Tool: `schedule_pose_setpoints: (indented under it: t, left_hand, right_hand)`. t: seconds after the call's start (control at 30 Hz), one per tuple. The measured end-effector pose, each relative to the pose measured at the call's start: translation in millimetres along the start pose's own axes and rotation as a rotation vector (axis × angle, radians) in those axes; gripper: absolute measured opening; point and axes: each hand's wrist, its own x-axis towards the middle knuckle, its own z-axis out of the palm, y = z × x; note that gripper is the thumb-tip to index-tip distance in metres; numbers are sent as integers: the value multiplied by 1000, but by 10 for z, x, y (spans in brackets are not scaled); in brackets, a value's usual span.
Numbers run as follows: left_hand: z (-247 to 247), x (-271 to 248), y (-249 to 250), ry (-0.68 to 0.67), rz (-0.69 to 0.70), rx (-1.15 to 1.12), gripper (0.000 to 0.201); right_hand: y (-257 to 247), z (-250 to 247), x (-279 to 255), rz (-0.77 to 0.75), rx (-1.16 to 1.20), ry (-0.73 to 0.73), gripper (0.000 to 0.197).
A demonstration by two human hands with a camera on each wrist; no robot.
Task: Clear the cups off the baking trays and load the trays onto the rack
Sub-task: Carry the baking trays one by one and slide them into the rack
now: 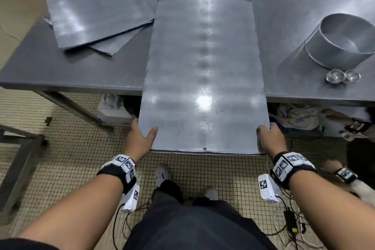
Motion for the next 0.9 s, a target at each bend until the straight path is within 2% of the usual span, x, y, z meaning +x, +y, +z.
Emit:
schedule_pose_setpoints:
  t: [0.13, 0.33, 0.73, 0.9]
  left_hand:
    - [-69, 121, 127, -49, -59, 14, 73]
    - [-110, 389, 261, -57, -50, 30, 61]
    - [-113, 746, 420, -52, -23, 28, 64]
    - [-118, 821, 478, -8, 1, 17, 60]
  right_hand:
    - [-64, -35, 163, 3, -95, -26, 44]
    - [-146, -43, 323, -31, -109, -10, 60]
    - [-263, -69, 535, -95, -146, -37, 49]
    - [-305, -85, 541, -112, -72, -38, 45]
